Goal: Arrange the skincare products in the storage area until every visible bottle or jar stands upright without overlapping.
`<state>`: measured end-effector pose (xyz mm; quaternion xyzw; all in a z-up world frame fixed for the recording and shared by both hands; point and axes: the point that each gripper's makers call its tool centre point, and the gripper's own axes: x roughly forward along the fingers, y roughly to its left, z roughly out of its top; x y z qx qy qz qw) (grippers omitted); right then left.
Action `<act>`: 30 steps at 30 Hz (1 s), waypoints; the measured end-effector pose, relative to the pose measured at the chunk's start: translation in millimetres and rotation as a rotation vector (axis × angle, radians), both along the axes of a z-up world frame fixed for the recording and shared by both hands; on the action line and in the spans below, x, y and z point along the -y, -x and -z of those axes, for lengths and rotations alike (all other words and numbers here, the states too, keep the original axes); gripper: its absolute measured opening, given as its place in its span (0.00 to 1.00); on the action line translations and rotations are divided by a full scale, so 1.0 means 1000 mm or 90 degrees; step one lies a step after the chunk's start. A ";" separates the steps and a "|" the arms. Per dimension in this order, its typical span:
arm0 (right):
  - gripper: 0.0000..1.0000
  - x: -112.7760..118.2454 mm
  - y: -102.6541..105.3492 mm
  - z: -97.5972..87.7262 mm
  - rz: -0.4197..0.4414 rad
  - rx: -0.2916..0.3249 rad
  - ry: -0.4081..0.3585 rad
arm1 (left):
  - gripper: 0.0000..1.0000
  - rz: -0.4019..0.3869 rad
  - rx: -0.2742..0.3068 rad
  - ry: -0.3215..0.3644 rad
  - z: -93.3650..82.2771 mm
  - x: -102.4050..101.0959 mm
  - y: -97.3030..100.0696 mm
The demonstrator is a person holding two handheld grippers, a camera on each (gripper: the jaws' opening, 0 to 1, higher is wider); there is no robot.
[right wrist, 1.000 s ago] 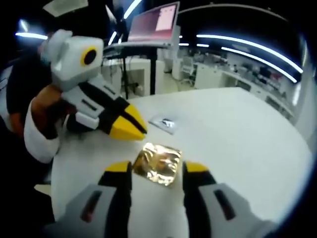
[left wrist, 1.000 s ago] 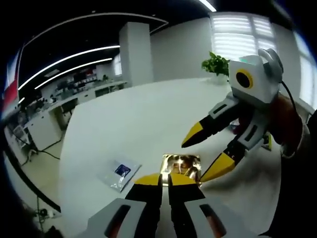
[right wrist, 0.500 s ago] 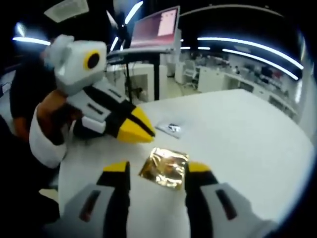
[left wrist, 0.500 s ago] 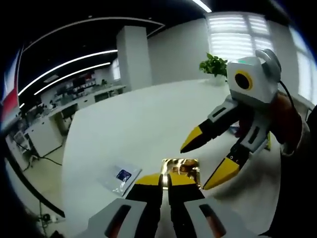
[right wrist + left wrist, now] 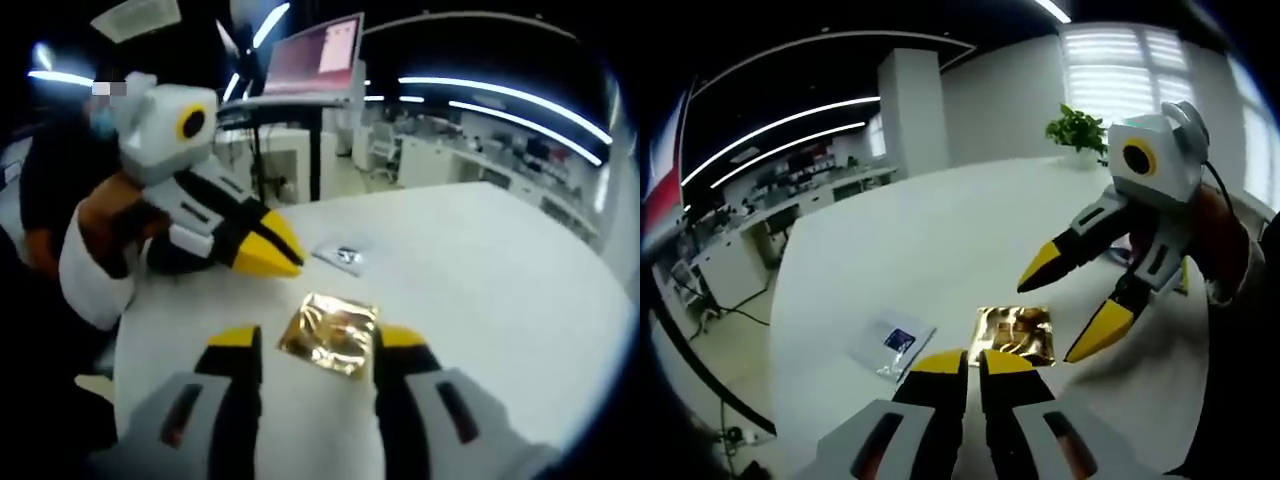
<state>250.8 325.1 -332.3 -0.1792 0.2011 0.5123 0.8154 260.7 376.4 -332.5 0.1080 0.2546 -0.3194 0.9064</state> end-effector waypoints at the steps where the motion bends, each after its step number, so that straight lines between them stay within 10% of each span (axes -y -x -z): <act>1: 0.45 0.000 0.001 0.000 -0.003 0.006 0.008 | 0.04 -0.001 -0.001 -0.001 0.001 -0.001 0.000; 16: 0.42 0.007 -0.010 0.009 0.049 -0.006 0.015 | 0.03 0.005 0.013 0.001 0.000 0.011 -0.007; 30: 0.42 0.007 -0.013 0.019 0.091 -0.018 0.018 | 0.00 -0.034 -0.070 0.031 0.022 0.021 0.003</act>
